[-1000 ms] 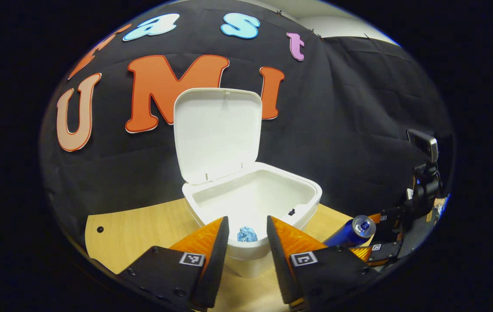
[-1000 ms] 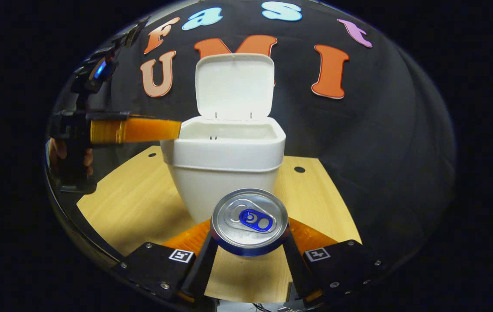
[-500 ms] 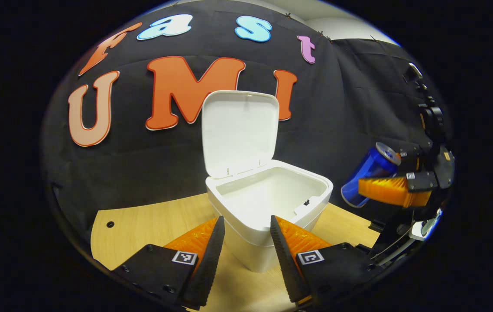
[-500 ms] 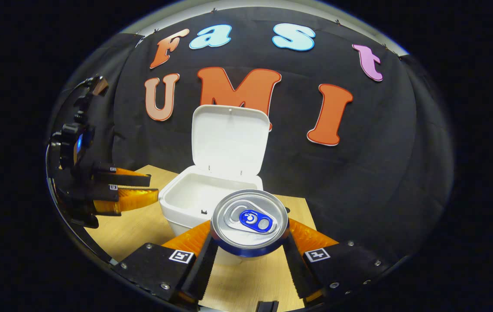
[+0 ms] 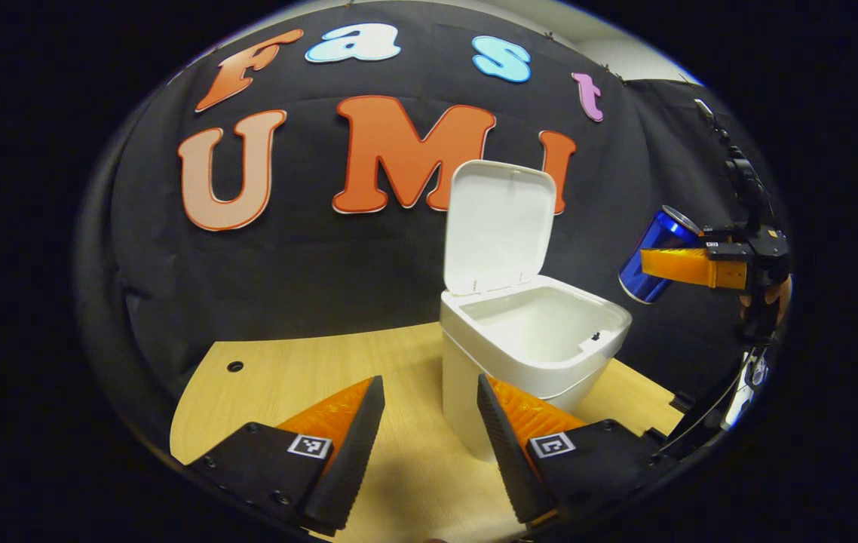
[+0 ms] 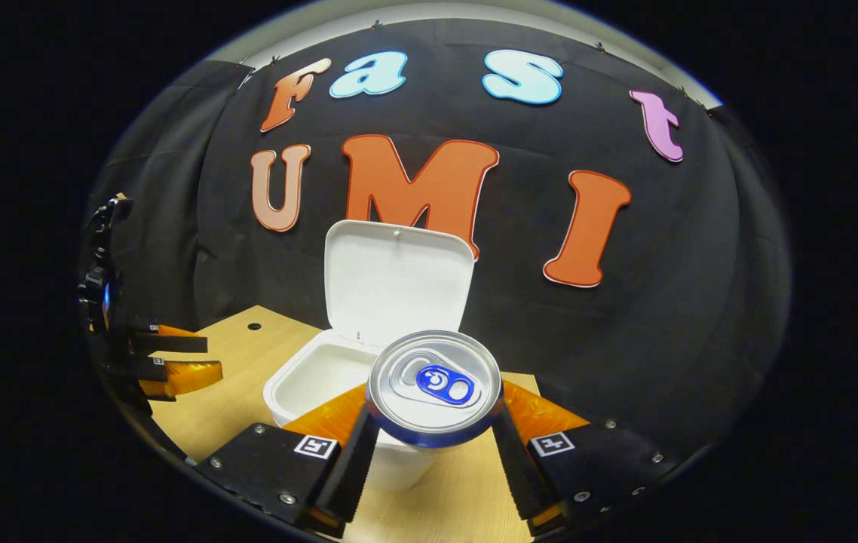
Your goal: Press the lid of the desktop garbage bin to open it, pick up the crumpled paper on the desktop and throw it into the bin, then pick up the pop can on the desktop and drop it into the bin, and finally close the garbage bin lid.
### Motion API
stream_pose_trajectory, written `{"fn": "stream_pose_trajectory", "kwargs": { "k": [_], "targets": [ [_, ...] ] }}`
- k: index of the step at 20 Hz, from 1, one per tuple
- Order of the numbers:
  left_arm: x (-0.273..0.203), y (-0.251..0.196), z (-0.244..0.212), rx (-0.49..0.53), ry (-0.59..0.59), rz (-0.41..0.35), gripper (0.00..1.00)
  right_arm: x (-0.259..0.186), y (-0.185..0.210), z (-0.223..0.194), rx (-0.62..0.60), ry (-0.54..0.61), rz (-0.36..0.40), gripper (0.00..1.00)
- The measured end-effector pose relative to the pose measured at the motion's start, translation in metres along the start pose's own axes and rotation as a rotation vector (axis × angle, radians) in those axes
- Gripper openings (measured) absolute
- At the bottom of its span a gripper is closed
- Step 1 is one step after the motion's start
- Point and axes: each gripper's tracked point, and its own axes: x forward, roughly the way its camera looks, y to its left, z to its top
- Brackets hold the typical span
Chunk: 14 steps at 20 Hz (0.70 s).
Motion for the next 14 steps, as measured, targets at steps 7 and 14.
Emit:
{"fn": "stream_pose_trajectory", "kwargs": {
  "k": [7, 14],
  "targets": [
    [-0.020, 0.043, -0.007, -0.023, 0.006, 0.121, 0.92, 0.034, 0.015, -0.013, -0.046, 0.037, 0.035, 0.78],
    [-0.029, 0.041, -0.012, 0.009, -0.003, 0.162, 0.91, 0.043, 0.022, -0.042, -0.047, 0.107, 0.072, 0.78]
  ]
}}
